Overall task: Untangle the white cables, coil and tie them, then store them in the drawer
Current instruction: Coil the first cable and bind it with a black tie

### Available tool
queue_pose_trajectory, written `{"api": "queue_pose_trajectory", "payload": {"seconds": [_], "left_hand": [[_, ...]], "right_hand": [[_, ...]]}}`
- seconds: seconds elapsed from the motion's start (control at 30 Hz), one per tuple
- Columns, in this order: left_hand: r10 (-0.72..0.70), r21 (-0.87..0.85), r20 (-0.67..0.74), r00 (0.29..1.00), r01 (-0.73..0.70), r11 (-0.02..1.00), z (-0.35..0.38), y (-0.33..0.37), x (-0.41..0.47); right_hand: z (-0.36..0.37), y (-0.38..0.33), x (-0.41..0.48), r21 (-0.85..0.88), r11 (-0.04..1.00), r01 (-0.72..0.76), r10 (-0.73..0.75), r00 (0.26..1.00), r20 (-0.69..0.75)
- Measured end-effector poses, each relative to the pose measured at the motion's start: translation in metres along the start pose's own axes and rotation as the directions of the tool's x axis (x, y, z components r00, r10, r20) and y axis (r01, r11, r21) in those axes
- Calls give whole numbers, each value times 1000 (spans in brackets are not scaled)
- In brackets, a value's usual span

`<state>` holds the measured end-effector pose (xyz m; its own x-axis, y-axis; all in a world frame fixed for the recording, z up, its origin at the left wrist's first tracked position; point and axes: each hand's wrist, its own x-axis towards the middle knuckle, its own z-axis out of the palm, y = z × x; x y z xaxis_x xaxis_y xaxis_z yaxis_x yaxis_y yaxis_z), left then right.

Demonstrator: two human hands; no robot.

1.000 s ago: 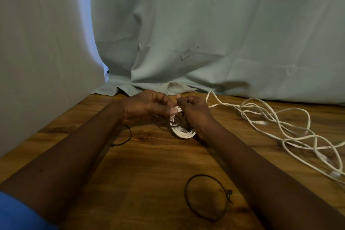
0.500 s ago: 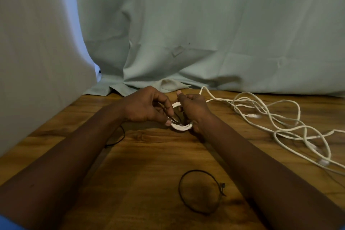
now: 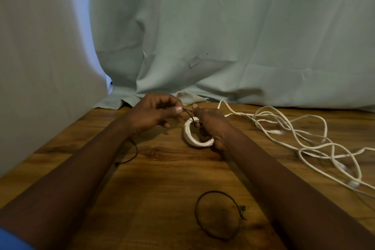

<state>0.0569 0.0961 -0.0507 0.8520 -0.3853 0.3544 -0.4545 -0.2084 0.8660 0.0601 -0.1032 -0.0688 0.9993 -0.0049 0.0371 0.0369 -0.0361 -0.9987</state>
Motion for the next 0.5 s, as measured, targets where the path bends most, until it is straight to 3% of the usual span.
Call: {"api": "queue_pose_trajectory", "payload": {"seconds": [0.1,0.2,0.5], "left_hand": [[-88,-258,-185,979,38,966,12,-11,2],[-181,-403,-294,938,51,914,27,-19,6],[-272,-427,-377,885,95,899,39,-22,8]], "right_hand": [[3,2,-2,-8,999,51,-50,998,46],[7,4,-5,-55,989,137,-131,986,100],[12,4,-14,20,960,281,-281,949,142]]}}
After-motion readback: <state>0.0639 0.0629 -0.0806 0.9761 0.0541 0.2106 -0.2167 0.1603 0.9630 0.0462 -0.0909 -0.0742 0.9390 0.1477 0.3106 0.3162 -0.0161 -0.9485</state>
